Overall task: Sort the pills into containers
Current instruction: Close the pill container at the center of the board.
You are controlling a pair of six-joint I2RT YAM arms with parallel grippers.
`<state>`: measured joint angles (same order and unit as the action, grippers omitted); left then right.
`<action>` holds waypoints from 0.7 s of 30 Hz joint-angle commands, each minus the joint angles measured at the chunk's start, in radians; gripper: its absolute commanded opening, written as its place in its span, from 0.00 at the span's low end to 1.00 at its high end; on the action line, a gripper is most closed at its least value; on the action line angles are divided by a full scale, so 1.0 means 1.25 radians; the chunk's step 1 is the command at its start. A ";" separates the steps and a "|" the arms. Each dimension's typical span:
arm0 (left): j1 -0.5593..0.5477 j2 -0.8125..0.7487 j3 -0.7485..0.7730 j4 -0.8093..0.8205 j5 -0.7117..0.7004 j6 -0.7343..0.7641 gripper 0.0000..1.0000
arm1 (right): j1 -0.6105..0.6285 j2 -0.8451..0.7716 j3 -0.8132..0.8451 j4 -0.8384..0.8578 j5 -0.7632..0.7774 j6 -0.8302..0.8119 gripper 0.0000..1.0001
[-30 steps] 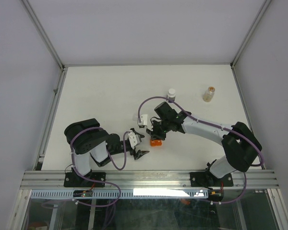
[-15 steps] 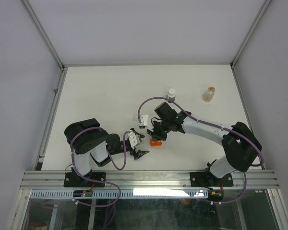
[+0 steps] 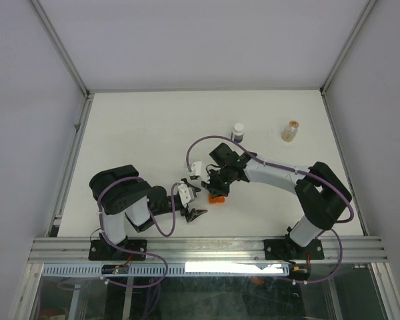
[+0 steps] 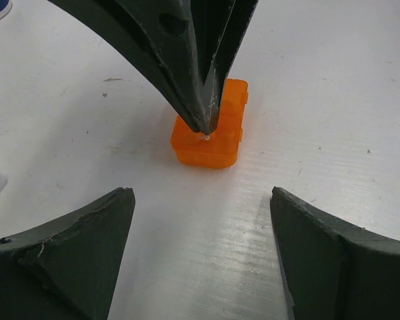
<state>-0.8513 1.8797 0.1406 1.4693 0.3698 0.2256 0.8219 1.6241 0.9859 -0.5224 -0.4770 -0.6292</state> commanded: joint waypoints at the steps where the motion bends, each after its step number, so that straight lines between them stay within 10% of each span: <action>1: -0.003 0.022 -0.012 0.218 0.006 0.033 0.85 | 0.001 -0.017 0.034 -0.025 -0.018 0.005 0.00; 21: -0.003 0.022 -0.013 0.218 0.012 0.036 0.85 | -0.006 0.012 0.018 -0.046 -0.018 -0.012 0.00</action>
<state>-0.8513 1.8797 0.1410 1.4689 0.3729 0.2264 0.8215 1.5745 0.9997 -0.5529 -0.5369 -0.6231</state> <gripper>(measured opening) 0.851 0.004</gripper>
